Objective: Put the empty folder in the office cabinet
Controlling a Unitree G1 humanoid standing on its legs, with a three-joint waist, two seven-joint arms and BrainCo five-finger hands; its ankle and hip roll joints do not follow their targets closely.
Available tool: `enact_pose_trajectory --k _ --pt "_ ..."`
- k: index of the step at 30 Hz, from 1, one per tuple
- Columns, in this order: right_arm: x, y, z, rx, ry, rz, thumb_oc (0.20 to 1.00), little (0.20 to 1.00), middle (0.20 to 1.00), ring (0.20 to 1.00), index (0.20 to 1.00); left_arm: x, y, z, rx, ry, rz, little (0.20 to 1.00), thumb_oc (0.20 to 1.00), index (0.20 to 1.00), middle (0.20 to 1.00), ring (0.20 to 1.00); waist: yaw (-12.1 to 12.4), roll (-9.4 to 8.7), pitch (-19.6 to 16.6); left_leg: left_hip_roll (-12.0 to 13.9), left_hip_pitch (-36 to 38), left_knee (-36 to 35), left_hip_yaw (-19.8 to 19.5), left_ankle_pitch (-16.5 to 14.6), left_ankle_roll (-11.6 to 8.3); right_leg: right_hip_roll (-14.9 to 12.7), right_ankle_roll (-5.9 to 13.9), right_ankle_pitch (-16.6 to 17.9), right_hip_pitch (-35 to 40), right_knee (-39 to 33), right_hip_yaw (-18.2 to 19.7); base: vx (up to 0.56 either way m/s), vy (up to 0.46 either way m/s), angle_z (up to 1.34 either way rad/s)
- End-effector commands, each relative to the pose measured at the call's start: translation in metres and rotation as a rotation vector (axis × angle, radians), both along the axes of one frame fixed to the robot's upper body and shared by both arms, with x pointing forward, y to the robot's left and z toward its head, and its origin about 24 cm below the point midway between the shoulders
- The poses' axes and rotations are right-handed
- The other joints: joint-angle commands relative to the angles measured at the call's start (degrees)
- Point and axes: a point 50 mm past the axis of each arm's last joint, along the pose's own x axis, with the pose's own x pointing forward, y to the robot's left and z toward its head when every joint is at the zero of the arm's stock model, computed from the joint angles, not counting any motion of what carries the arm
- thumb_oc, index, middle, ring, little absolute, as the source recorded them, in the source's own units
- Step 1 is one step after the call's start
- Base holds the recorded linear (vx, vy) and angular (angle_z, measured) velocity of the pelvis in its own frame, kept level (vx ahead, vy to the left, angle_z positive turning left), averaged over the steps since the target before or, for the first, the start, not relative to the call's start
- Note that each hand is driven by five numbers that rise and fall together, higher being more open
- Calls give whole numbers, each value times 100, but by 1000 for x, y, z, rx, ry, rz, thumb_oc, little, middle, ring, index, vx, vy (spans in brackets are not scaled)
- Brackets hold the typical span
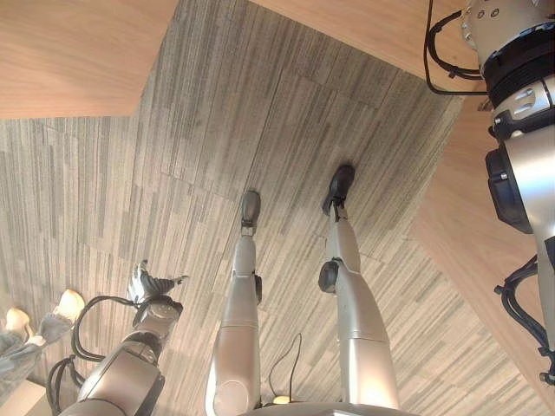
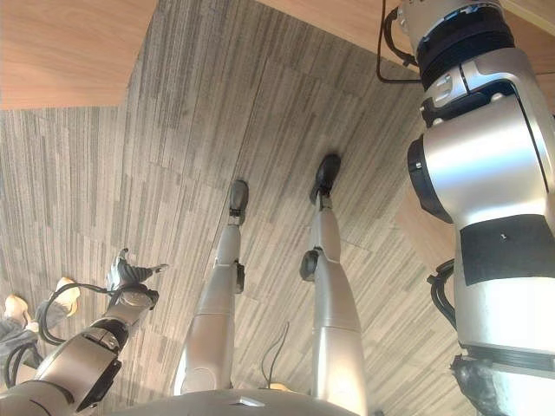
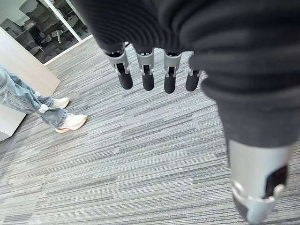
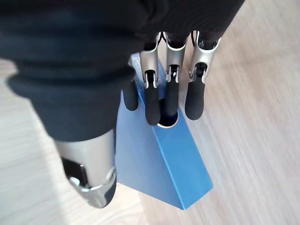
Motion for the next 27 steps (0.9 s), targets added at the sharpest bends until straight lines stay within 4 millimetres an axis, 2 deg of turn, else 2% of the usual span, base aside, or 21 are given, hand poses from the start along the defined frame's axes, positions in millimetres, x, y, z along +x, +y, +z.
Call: enact_pose_trajectory --k 1,4,14,15,16,24,26,27 --pt "-26 22 45 -58 -102 -9 1000 1000 1000 1000 1000 0 35 17 84 -27 86 1000 1000 1000 1000 1000 50 -88 460 123 797 -64 -145 -838 -99 -630 809 -1110 350 510 29 0 0 0" --pt "-26 31 45 -91 -107 11 1000 1000 1000 1000 1000 2 34 18 84 -31 84 1000 1000 1000 1000 1000 54 -98 465 123 794 -64 -150 -834 -99 -623 805 -1110 341 518 39 0 0 0" --pt "-26 31 45 -91 -107 11 1000 1000 1000 1000 1000 2 34 18 84 -31 84 1000 1000 1000 1000 1000 54 -98 465 123 794 -64 -150 -834 -99 -623 805 -1110 341 518 39 3 -3 0" --pt "-31 104 33 -342 -169 208 1000 1000 1000 1000 1000 12 38 29 108 -56 64 1000 1000 1000 1000 1000 71 -239 435 223 854 -64 -139 -911 -134 -549 821 -1244 396 512 60 -34 -34 -1" --pt "-31 106 31 -348 -168 209 1000 1000 1000 1000 1000 12 36 27 102 -53 64 1000 1000 1000 1000 1000 20 -233 475 167 809 -64 -146 -793 -139 -608 766 -1104 337 541 27 -34 -34 -3" --pt "-23 90 27 -277 -118 165 1000 1000 1000 1000 1000 12 37 28 93 -53 74 1000 1000 1000 1000 1000 -12 -243 466 172 865 -64 -122 -819 -137 -597 771 -1078 407 509 25 -19 2 0" --pt "-18 64 28 -177 -69 70 1000 1000 1000 1000 1000 11 36 26 82 -49 89 1000 1000 1000 1000 1000 -23 -213 455 174 883 -64 -112 -840 -126 -590 782 -1065 418 479 47 0 0 0" --pt "-18 64 28 -176 -70 70 1000 1000 1000 1000 1000 11 36 26 83 -49 89 1000 1000 1000 1000 1000 -22 -216 456 175 884 -64 -110 -840 -126 -589 782 -1064 418 478 48 0 0 0"
